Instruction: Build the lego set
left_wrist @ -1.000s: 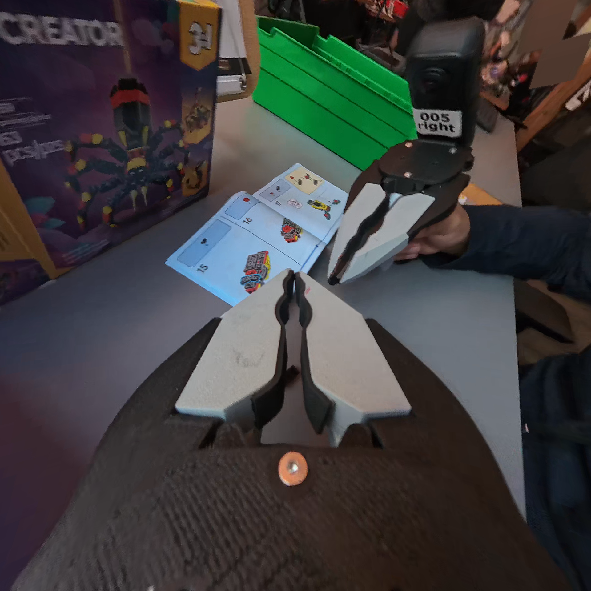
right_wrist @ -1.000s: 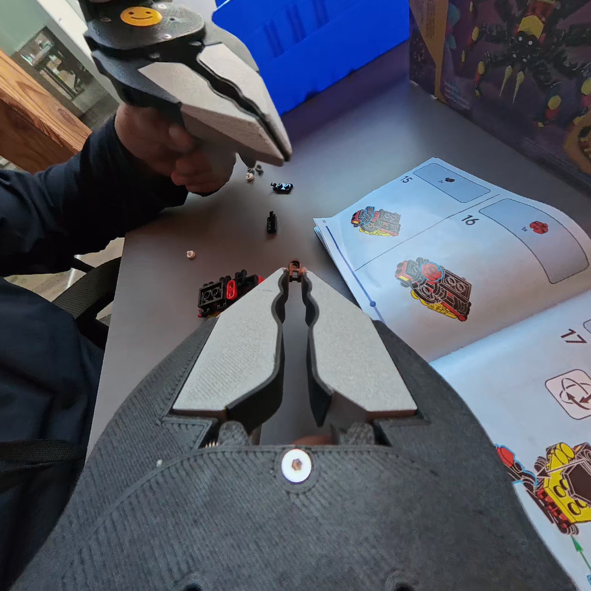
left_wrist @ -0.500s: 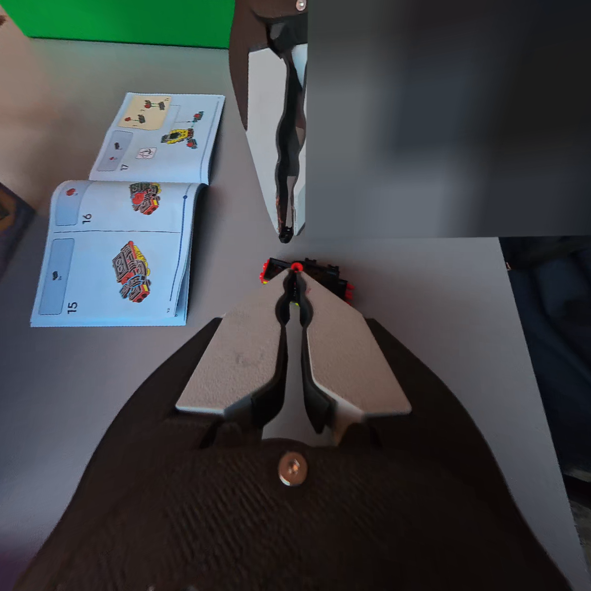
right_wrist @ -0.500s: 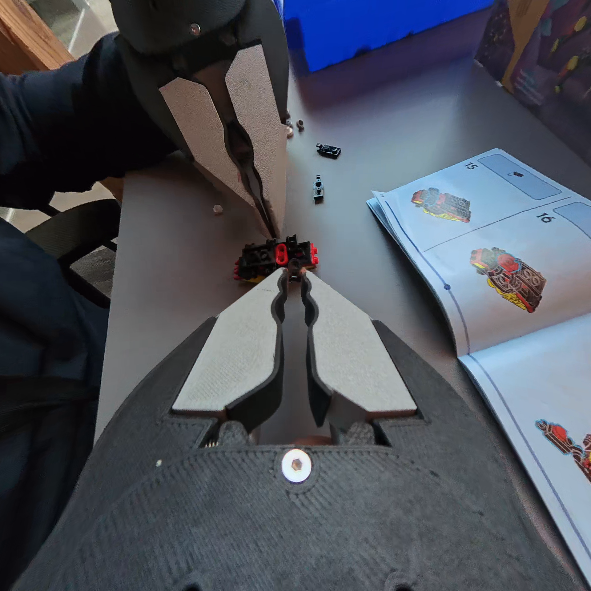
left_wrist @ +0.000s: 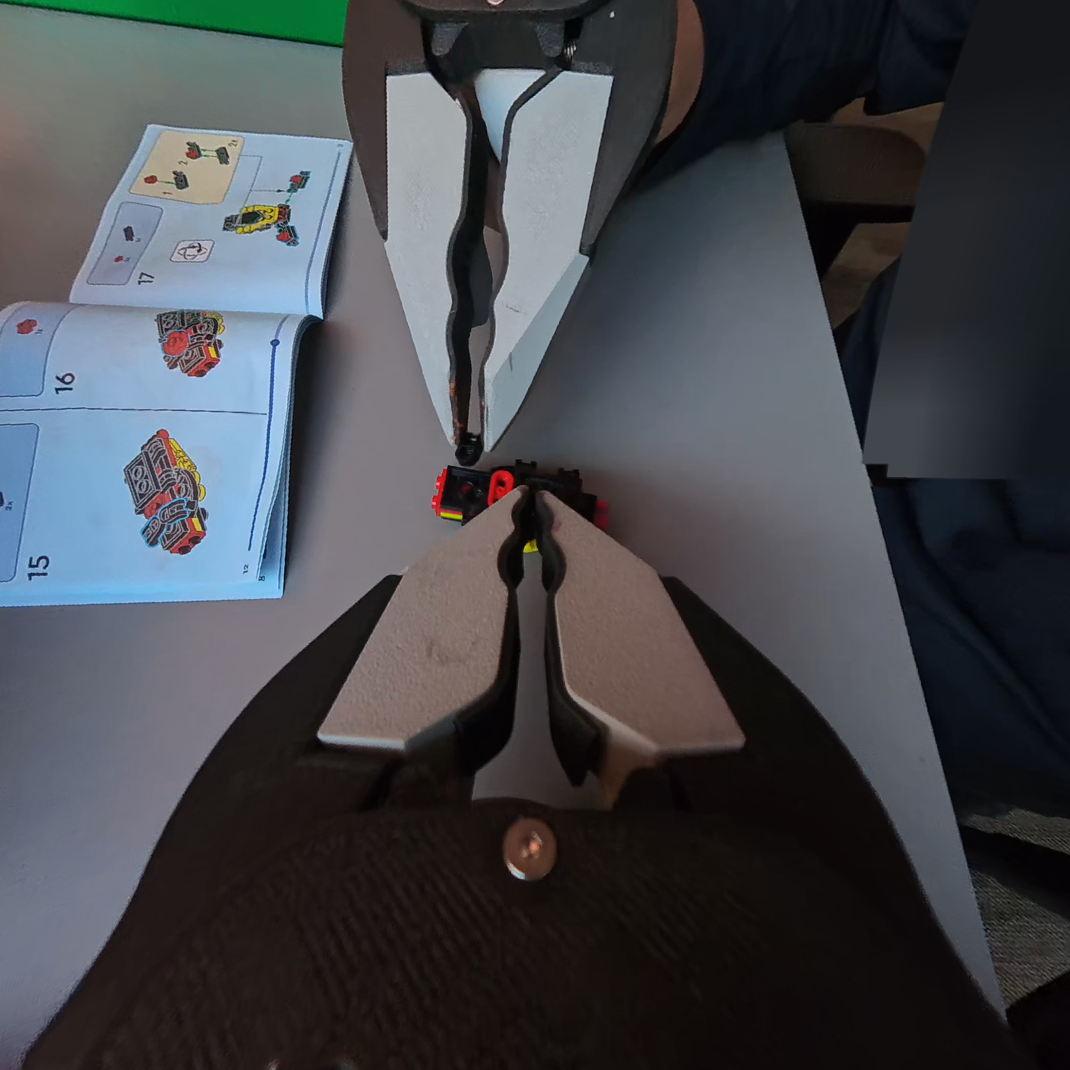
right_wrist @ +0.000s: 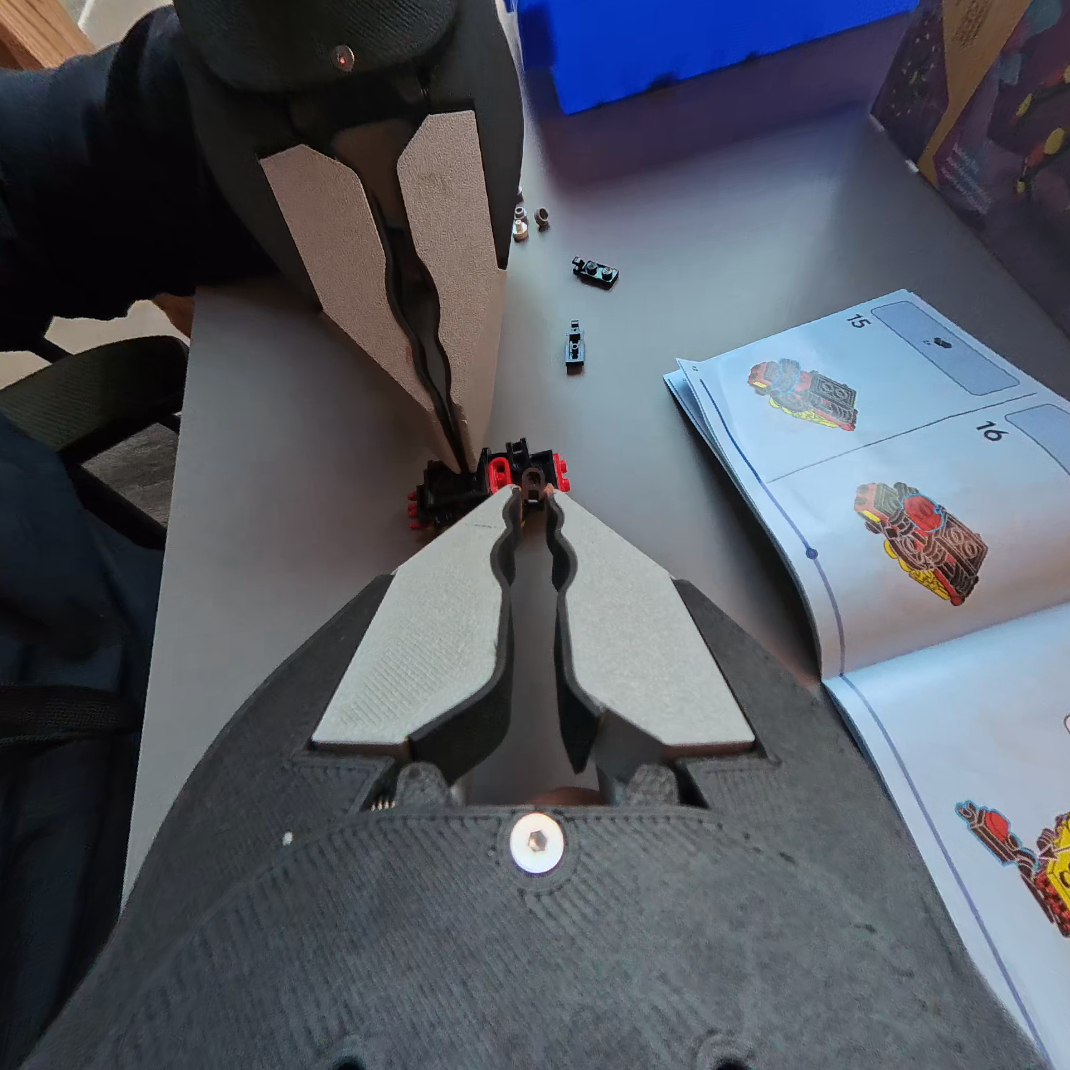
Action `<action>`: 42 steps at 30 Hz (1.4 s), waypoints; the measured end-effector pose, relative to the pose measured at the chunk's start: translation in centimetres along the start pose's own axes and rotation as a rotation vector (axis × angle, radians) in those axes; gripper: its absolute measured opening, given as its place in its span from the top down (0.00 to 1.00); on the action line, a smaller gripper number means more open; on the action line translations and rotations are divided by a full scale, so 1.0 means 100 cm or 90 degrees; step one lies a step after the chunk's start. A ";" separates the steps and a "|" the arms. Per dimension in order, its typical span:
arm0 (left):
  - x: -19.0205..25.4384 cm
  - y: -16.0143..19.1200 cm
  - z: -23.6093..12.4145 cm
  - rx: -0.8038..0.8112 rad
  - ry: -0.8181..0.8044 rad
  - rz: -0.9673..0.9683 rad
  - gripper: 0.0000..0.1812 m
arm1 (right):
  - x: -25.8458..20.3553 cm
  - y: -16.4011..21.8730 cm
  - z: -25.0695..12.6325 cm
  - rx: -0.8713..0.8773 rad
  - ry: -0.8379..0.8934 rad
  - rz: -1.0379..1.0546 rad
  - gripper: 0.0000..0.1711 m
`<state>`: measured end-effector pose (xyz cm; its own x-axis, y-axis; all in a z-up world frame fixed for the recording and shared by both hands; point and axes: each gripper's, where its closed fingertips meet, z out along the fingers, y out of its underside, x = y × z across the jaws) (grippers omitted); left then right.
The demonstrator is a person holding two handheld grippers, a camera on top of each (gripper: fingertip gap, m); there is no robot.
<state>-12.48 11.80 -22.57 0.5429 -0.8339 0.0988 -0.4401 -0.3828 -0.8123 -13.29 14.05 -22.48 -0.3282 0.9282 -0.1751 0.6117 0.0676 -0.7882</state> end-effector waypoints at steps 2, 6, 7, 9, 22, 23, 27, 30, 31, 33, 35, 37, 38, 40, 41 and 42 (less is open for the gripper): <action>-0.003 -0.001 0.001 0.002 -0.014 -0.003 1.00 | -0.001 0.000 0.002 -0.005 -0.006 0.001 0.97; 0.000 -0.002 0.003 -0.001 -0.016 -0.008 1.00 | 0.000 0.003 0.005 -0.022 -0.006 -0.014 0.97; 0.000 -0.003 0.004 -0.001 -0.015 -0.020 1.00 | 0.001 0.003 0.006 -0.024 -0.004 -0.016 0.97; 0.000 -0.004 0.005 0.003 -0.010 -0.043 1.00 | 0.000 0.004 0.005 -0.028 -0.009 -0.019 0.97; -0.024 -0.013 -0.008 0.054 -0.069 -0.072 1.00 | 0.007 0.003 0.002 -0.071 -0.018 -0.137 0.97; -0.028 -0.013 -0.009 0.058 -0.081 -0.075 1.00 | 0.005 0.002 0.001 -0.067 -0.038 -0.126 0.97; -0.032 -0.007 -0.006 0.036 -0.095 -0.082 1.00 | 0.000 0.005 0.000 -0.057 -0.075 -0.133 0.97; -0.029 -0.005 -0.002 0.019 -0.098 -0.067 1.00 | 0.001 0.006 0.000 -0.056 -0.079 -0.147 0.97; -0.028 -0.005 -0.002 0.018 -0.095 -0.064 1.00 | 0.000 0.005 0.000 -0.052 -0.084 -0.145 0.97; -0.025 -0.006 -0.001 0.018 -0.092 -0.063 0.98 | -0.001 0.004 0.000 -0.049 -0.094 -0.143 0.97; -0.025 -0.005 -0.002 0.016 -0.091 -0.064 0.97 | -0.002 0.005 0.001 -0.054 -0.096 -0.146 0.97; -0.026 -0.005 -0.002 0.017 -0.091 -0.067 0.97 | -0.002 0.006 0.002 -0.060 -0.097 -0.151 0.97; -0.025 -0.005 -0.001 0.017 -0.089 -0.069 0.97 | -0.001 0.006 0.003 -0.063 -0.096 -0.152 0.97; -0.027 -0.002 0.001 0.009 -0.092 -0.073 0.97 | -0.002 0.007 0.004 -0.067 -0.101 -0.155 0.97; -0.027 -0.002 0.001 0.008 -0.092 -0.075 0.97 | -0.002 0.007 0.004 -0.068 -0.102 -0.157 0.97; -0.027 -0.003 0.001 0.009 -0.091 -0.077 0.98 | -0.002 0.007 0.004 -0.069 -0.100 -0.157 0.97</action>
<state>-13.71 14.17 -22.71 0.6881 -0.7166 0.1144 -0.3556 -0.4704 -0.8076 -13.09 13.78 -23.27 -0.5787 0.8114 -0.0816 0.5698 0.3308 -0.7522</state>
